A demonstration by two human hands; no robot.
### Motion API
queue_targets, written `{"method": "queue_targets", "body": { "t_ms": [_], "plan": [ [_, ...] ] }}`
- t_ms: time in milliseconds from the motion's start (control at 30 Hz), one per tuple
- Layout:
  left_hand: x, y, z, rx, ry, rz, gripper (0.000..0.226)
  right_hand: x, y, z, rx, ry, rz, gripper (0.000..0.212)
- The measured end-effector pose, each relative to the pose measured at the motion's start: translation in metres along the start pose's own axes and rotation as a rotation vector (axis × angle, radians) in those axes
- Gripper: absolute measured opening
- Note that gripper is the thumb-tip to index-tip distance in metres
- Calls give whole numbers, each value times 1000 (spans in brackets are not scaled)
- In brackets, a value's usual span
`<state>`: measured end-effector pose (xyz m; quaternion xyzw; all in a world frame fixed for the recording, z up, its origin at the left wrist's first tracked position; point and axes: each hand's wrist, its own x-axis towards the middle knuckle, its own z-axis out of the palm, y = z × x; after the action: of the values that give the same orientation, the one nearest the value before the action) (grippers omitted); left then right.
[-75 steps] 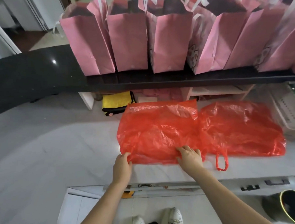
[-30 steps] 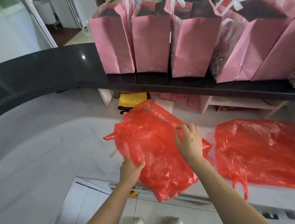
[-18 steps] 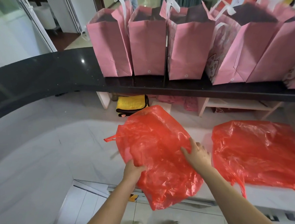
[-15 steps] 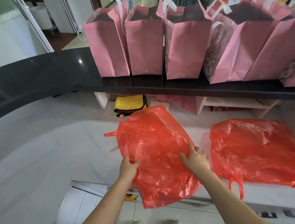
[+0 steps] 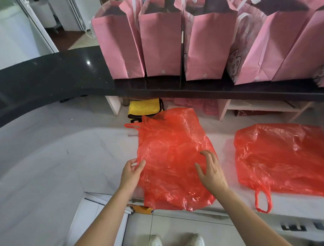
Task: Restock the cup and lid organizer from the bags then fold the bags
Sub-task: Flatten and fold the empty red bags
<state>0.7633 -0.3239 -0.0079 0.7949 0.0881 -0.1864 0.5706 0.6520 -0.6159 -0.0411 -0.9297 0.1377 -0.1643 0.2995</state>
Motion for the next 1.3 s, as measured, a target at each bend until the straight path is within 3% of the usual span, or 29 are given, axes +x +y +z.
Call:
{"method": "queue_targets", "body": {
  "t_ms": [167, 300, 433, 567, 700, 833, 1000, 1167, 1300],
  "plan": [
    [-13, -17, -15, 147, -169, -22, 62, -8, 18, 20, -134, -461, 143, 76],
    [-18, -28, -23, 274, -321, -37, 62, -9, 21, 28, -355, -588, 150, 82],
    [-18, -40, -32, 395, -381, -5, 58, -9, 14, 28, -387, -609, 197, 81],
    [-24, -36, -37, 447, -250, 52, 23, -5, 11, 23, -398, -607, 229, 79],
    [-23, -37, -54, 422, -85, 102, 49, 0, 13, 14, -394, -572, 245, 73],
    [-18, -31, -74, 442, 5, 107, 47, -2, 23, 5, -337, -570, 242, 75],
    [-9, -29, -92, 688, 126, 90, 48, -23, 30, 3, -402, -602, 152, 85],
    [-8, -26, -83, 869, 176, 113, 51, -25, 20, 5, -419, -604, 178, 90],
    [-7, -29, -73, 901, 184, 177, 57, -29, 15, -10, -205, -303, 75, 72]
  ]
}}
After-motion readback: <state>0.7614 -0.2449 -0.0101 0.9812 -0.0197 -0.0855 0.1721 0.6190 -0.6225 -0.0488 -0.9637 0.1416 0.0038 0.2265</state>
